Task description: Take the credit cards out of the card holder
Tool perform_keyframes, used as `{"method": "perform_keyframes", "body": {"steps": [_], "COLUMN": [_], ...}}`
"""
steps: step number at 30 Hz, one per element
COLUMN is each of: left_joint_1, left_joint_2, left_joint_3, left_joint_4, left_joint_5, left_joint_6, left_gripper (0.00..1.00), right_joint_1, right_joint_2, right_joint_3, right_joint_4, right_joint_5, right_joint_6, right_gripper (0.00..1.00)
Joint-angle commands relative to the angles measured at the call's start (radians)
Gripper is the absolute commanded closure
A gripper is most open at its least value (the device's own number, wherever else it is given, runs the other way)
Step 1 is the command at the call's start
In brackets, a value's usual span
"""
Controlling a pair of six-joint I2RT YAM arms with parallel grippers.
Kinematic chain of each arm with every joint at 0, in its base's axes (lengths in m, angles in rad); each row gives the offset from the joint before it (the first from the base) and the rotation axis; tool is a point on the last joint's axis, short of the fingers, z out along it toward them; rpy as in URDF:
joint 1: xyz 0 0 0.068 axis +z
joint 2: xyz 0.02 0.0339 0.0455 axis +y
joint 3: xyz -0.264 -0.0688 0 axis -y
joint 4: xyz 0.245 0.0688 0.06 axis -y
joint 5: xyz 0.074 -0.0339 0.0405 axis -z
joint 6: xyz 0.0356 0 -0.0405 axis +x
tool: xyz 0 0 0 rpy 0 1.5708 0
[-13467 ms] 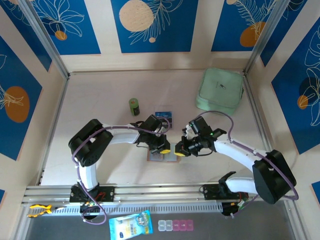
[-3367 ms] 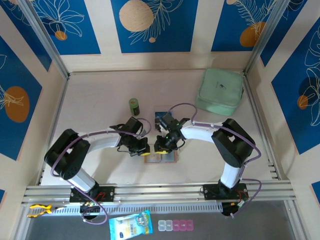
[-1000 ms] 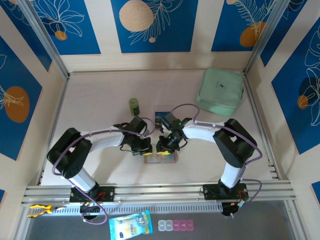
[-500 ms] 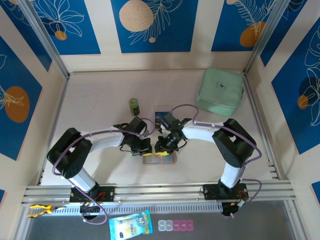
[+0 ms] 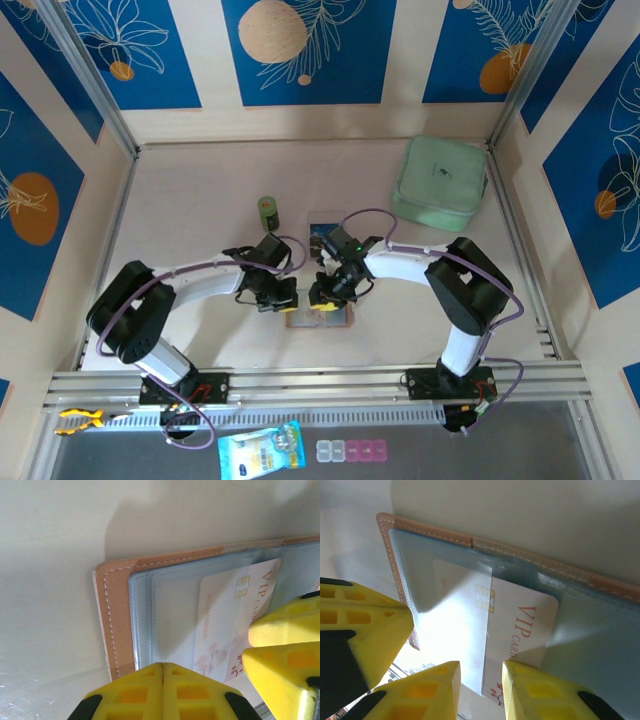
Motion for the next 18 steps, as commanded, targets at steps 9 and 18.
{"method": "perform_keyframes", "body": {"steps": [9,18], "left_joint_1": [0.005,0.010], "left_joint_2": [0.046,-0.027], "left_joint_3": [-0.032,0.002], "left_joint_4": [0.006,-0.040], "left_joint_5": [0.001,-0.024], "left_joint_6": [0.014,0.016], "left_gripper": [0.94,0.94], "right_joint_1": [0.019,0.017], "right_joint_2": [0.034,-0.042], "right_joint_3": [0.024,0.025], "right_joint_4": [0.001,-0.033], "right_joint_5": [-0.049,0.001], "right_joint_6": [0.012,0.011], "right_gripper": [0.70,0.70]}}
